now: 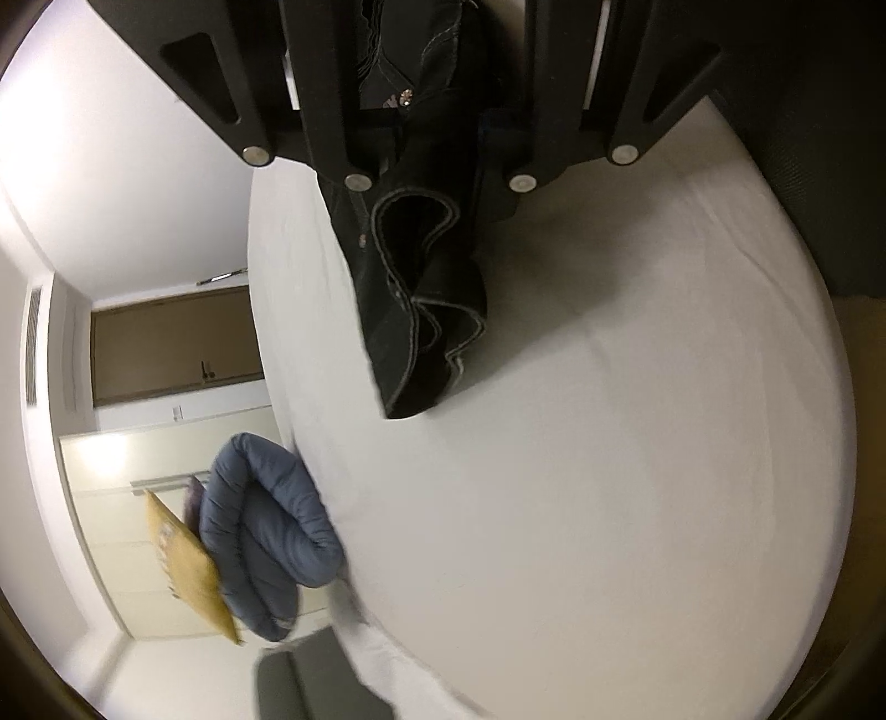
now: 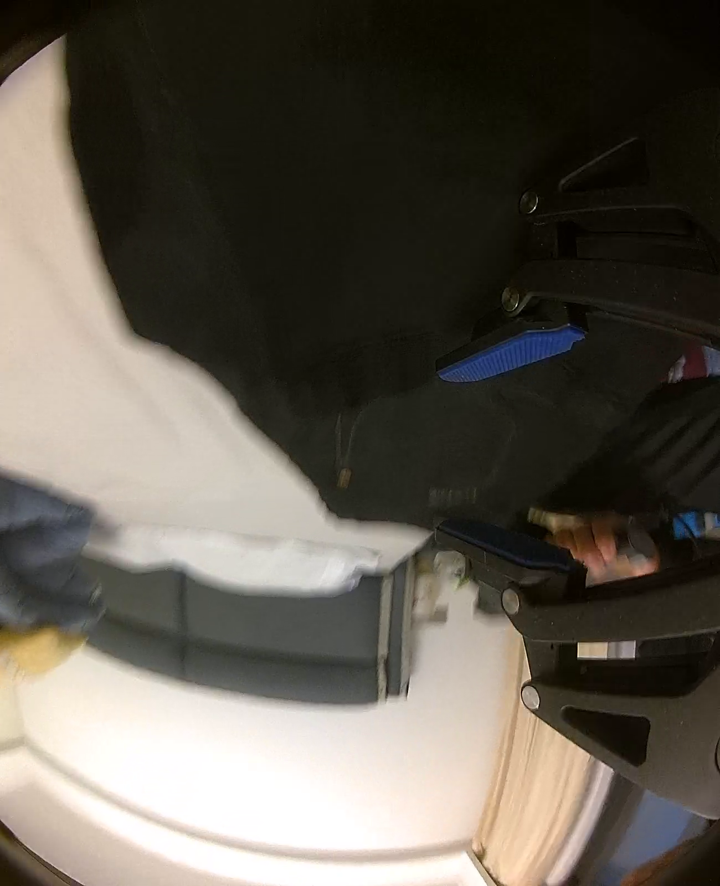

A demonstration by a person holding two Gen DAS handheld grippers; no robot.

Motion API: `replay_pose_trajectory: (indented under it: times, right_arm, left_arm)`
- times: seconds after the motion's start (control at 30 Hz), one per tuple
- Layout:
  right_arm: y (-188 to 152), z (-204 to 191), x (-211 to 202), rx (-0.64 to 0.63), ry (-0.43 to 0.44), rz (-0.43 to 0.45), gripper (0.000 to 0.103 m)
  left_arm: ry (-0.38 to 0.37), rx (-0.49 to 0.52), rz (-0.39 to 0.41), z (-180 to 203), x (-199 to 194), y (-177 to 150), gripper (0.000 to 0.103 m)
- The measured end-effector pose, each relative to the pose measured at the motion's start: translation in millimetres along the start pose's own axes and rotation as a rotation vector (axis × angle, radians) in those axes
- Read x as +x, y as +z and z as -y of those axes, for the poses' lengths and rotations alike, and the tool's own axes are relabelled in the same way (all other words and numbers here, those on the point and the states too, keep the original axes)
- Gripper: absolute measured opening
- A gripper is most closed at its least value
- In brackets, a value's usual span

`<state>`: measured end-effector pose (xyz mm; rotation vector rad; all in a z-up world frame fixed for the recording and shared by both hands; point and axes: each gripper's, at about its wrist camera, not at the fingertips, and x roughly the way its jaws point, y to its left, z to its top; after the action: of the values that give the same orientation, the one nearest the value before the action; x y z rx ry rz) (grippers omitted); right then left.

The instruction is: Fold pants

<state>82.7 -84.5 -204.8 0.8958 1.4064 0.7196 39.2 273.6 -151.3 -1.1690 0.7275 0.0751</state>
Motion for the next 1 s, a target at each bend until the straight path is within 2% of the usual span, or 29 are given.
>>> replay_pose_trajectory:
  times: [0.03,0.2,0.3,0.37,0.4,0.47,0.53,0.6,0.7,0.8,0.93,1.0]
  right_arm:
    - [0.8,1.7,2.6,-0.008,-0.006,0.018,0.046]
    - [-8.2,-1.9,1.0,-0.058,-0.019,0.106,0.046]
    - [-8.5,-4.2,-3.5,-0.057,-0.022,0.1,0.046]
    - [-5.5,-2.0,-18.0,0.024,0.011,0.122,0.051]
    - [-4.8,-3.3,-35.7,0.048,0.078,0.169,0.053]
    - [-5.4,-13.4,-69.4,0.025,0.138,0.25,0.066]
    - [-6.7,-23.3,-94.1,-0.005,0.177,0.283,0.082]
    - [-7.8,-32.4,-111.2,-0.047,0.197,0.268,0.085]
    - [-14.6,-36.4,-120.3,-0.099,0.113,0.239,0.086]
    - [-19.5,-29.2,-119.7,-0.114,0.043,0.222,0.086]
    - [-22.9,-17.7,-123.1,-0.124,0.053,0.217,0.086]
    - [-24.4,-16.4,-118.6,-0.139,-0.008,0.219,0.086]
  left_arm:
    - [0.006,0.028,0.008,5.8,-1.4,-1.4,0.016]
    - [0.02,0.215,0.035,49.2,-5.2,-13.1,0.015]
    - [0.009,0.377,0.044,91.7,-7.3,-32.7,0.015]
    - [-0.011,0.506,0.041,122.5,-8.4,-54.6,0.015]
    - [-0.018,0.589,0.036,139.8,-8.1,-70.9,0.015]
    - [-0.036,0.728,0.01,166.6,-2.8,-105.0,0.015]
    - [-0.042,0.855,-0.029,185.2,9.1,-144.2,0.015]
    - [-0.041,0.937,-0.077,193.5,22.5,-178.9,0.015]
    - [-0.018,1.063,-0.116,200.1,34.5,-218.4,0.015]
    - [0.005,1.159,-0.136,203.1,41.2,-241.1,0.015]
    - [0.048,1.25,-0.141,203.8,47.5,-260.8,0.015]
    - [0.061,1.318,-0.129,208.2,48.5,-272.7,0.015]
